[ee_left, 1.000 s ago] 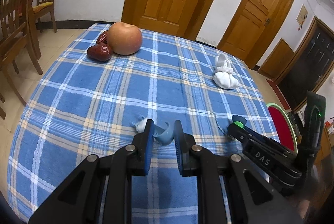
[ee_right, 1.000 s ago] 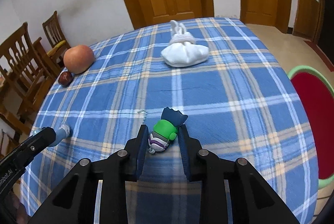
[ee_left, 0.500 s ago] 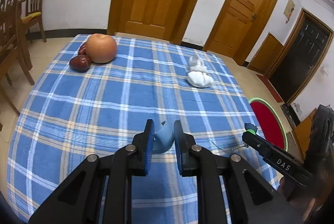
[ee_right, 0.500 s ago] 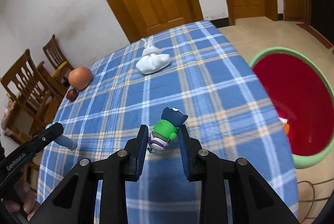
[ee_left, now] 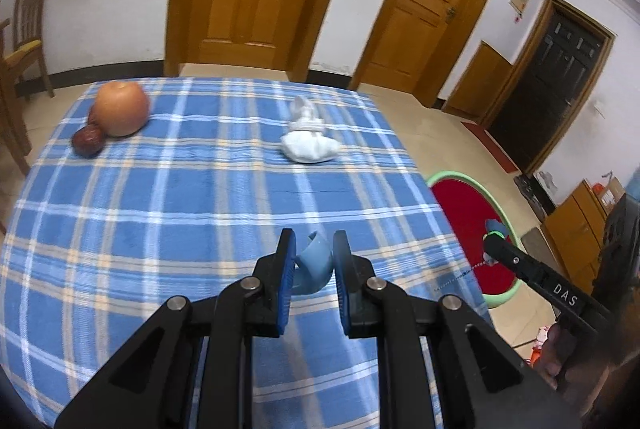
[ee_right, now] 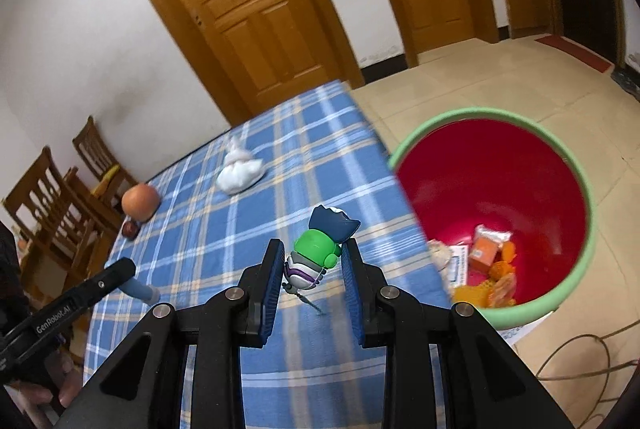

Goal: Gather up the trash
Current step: 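Carry the blue item and green toy figure over the red bucket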

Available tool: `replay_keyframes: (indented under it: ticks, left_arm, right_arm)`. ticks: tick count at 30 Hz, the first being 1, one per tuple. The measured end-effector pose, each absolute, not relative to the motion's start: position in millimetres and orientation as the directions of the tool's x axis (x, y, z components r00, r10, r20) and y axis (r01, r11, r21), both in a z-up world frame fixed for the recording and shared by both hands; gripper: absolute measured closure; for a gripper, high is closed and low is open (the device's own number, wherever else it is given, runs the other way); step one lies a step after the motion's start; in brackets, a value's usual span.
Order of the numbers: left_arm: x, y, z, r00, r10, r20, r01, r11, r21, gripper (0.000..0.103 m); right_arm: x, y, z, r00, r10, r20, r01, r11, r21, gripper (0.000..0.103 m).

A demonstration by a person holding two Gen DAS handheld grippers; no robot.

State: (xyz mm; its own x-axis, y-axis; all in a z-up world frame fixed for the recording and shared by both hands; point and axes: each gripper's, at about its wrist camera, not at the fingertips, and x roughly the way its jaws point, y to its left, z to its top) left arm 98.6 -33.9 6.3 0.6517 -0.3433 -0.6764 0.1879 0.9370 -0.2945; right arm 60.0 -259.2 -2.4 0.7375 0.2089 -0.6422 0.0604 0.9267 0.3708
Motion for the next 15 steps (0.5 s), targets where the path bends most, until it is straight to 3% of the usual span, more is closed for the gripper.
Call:
replay_keyframes:
  ticks: [15]
  left_arm:
    - [125.9,-138.1,12.4,0.597,-0.413,-0.687,0.359,0.904,-0.232,0.085]
  right_arm:
    - [55.3,-343.8,-13.0,0.758,0.08,-0.648,0.218,0.905,0.366,0.074]
